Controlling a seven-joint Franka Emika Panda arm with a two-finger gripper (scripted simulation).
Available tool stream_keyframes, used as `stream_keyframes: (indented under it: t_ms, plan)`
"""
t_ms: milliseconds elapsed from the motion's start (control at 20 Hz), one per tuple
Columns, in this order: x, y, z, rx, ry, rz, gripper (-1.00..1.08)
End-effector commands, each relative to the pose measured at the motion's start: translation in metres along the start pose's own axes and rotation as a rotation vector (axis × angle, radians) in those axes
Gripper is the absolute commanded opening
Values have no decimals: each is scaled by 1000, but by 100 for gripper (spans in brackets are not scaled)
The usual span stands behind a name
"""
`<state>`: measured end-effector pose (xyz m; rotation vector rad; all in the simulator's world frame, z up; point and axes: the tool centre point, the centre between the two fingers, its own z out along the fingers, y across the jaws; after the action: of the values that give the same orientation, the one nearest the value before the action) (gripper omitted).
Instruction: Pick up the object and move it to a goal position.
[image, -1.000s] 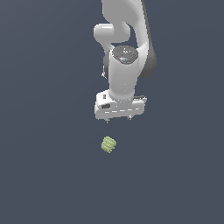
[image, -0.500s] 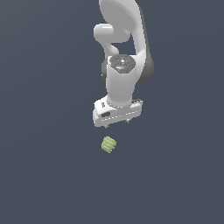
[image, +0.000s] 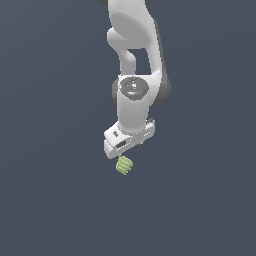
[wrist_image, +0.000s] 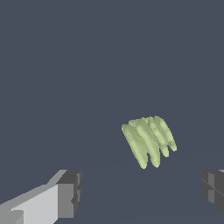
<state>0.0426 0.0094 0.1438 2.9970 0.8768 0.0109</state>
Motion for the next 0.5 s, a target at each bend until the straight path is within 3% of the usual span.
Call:
stream_keyframes:
  t_ms: [0,450]
  plan:
    - [2,5,7,2,-1,-65,100]
    - [7,23,33,12,-1,-282,100]
